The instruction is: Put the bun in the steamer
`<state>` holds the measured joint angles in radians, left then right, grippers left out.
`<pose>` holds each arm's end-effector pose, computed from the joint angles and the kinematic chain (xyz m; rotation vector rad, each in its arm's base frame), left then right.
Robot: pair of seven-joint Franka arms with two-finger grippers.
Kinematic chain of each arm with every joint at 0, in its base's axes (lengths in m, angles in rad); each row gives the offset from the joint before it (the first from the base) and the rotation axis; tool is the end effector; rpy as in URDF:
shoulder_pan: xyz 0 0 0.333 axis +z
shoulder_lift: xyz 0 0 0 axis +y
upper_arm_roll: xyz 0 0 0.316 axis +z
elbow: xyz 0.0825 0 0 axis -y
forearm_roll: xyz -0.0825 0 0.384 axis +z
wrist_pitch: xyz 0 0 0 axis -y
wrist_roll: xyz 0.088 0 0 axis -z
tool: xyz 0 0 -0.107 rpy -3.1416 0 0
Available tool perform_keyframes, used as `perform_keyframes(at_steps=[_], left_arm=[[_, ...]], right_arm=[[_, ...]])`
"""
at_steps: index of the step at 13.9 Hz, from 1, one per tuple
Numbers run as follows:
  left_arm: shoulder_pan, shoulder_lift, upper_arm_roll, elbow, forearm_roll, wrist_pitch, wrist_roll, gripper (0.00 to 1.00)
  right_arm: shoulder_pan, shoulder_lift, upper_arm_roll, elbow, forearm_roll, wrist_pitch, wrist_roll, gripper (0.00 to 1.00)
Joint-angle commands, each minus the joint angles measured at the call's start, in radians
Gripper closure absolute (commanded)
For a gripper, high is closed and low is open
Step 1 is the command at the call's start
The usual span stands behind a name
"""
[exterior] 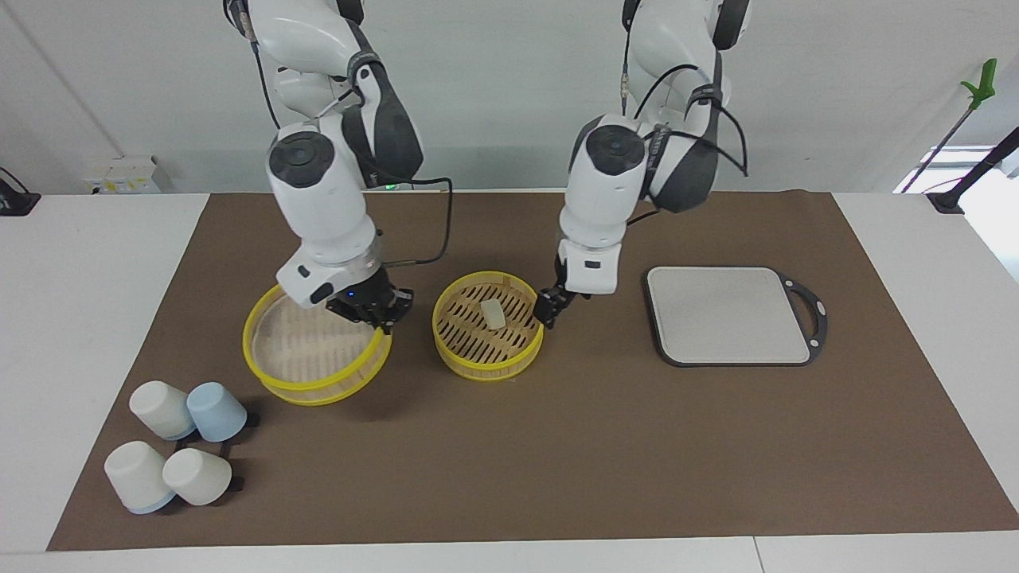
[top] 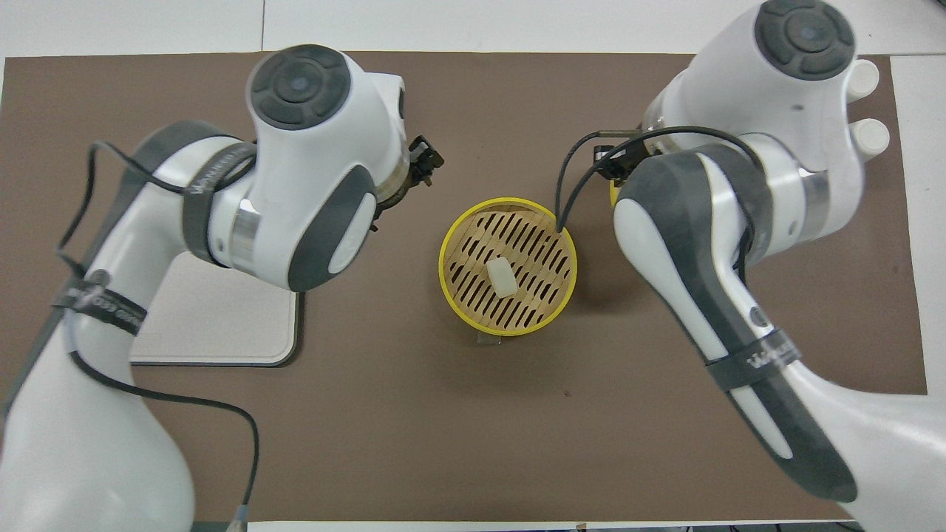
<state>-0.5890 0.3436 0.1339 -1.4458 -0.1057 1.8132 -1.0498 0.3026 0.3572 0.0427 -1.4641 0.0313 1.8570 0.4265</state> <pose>0.5897 -0.3123 0.4969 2.9383 0.9256 -0.0309 0.6328 0.2260 0.4814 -3.0829 0.1426 -0.0253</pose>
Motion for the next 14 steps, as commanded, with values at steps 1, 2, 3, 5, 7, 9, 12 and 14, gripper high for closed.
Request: perform_keyframes(at_steps=[1, 2, 3, 5, 7, 9, 12, 14], left_arm=[[0.11, -0.115, -0.01, -0.073, 0.011, -0.102, 0.195, 0.0], [0.15, -0.147, -0.008, -0.073, 0.011, -0.153, 0.276, 0.0], [0.202, -0.179, -0.008, -0.074, 0.011, -0.199, 0.357, 0.0], [0.293, -0.236, -0.008, -0.079, 0.012, -0.282, 0.543, 0.0], [0.351, -0.274, -0.007, -0.09, 0.029, -0.343, 0.676, 0.0], [0.379, -0.308, -0.008, -0.123, 0.09, -0.373, 0.836, 0.0], [0.448, -0.347, -0.02, -0.157, 0.093, -0.393, 0.924, 0.0], [0.535, -0.38, -0.097, -0.203, 0.093, -0.414, 0.964, 0.0]], right_arm=[[0.137, 0.087, -0.004, 0.116, 0.004, -0.011, 0.226, 1.0], [0.194, 0.159, -0.007, 0.196, -0.004, -0.039, 0.324, 1.0], [0.235, 0.213, -0.007, 0.258, -0.007, -0.038, 0.386, 1.0], [0.263, 0.255, -0.007, 0.286, -0.008, -0.019, 0.426, 1.0], [0.285, 0.273, -0.007, 0.281, -0.01, 0.03, 0.445, 1.0], [0.282, 0.282, -0.006, 0.259, -0.016, 0.103, 0.445, 1.0], [0.283, 0.278, -0.006, 0.242, -0.016, 0.107, 0.445, 1.0], [0.285, 0.273, -0.006, 0.234, -0.016, 0.07, 0.446, 1.0]])
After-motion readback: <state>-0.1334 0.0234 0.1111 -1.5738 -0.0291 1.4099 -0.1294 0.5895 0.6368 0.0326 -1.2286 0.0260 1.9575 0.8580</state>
